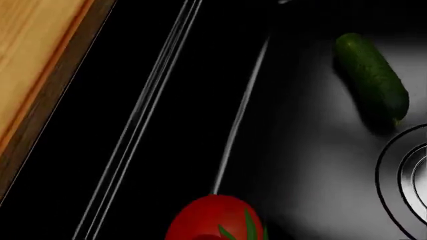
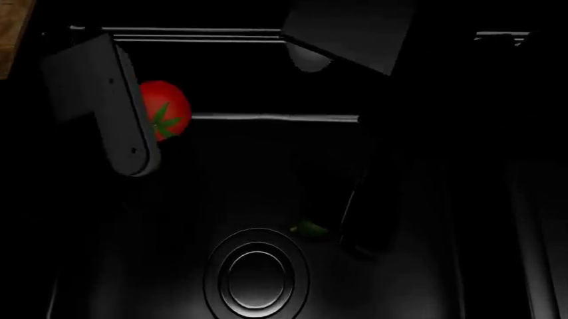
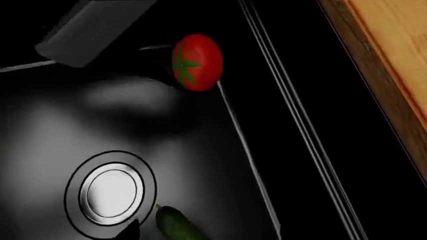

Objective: Pick the vegetables from the sink and place them on the cutting board.

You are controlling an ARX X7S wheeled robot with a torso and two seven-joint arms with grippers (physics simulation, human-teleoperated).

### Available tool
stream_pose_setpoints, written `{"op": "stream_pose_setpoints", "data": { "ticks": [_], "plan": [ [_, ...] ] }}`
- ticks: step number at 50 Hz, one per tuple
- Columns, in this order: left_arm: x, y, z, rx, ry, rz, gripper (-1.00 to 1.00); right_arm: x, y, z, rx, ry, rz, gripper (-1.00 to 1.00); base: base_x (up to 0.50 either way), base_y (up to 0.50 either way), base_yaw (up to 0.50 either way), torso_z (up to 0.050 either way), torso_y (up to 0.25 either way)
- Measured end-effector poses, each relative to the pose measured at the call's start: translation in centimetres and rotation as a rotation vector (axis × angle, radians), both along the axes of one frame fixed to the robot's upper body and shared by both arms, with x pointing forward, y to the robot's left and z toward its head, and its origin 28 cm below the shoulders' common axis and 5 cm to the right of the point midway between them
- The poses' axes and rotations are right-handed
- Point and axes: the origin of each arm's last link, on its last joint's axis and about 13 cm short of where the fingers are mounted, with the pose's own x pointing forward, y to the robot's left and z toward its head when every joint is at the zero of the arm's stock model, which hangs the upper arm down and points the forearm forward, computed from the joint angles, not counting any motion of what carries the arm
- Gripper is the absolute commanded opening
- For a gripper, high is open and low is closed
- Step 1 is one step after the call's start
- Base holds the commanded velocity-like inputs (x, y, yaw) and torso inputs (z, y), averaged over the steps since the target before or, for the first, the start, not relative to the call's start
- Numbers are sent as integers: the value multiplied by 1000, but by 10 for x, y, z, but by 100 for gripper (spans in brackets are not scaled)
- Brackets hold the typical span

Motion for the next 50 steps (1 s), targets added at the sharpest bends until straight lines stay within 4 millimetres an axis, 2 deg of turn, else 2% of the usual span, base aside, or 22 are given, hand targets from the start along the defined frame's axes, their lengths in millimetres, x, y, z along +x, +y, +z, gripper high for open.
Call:
{"op": "stream_pose_setpoints", "data": {
  "ticks": [4, 8, 18, 31, 50],
  "plan": [
    [-8, -3, 15, -11, -154, 20, -100, 9, 1, -2, -55, 27, 24, 100, 1140, 31, -112, 12, -134],
    [-19, -10, 32, -60, -279, 40, -100, 30, 7, -10, -131, 29, 56, 100, 1141, 31, -112, 12, -133],
    [-38, -15, 57, -144, -453, 83, -100, 60, 17, -22, -289, 23, 147, 100, 1142, 31, -112, 12, -131],
    [-48, -16, 67, -192, -527, 108, -100, 79, 24, -30, -444, 23, 244, 100, 1144, 31, -113, 12, -129],
    [-53, -15, 70, -206, -538, 109, -100, 93, 32, -48, -505, 65, 316, 100, 1146, 31, -113, 12, -128]
  ]
}}
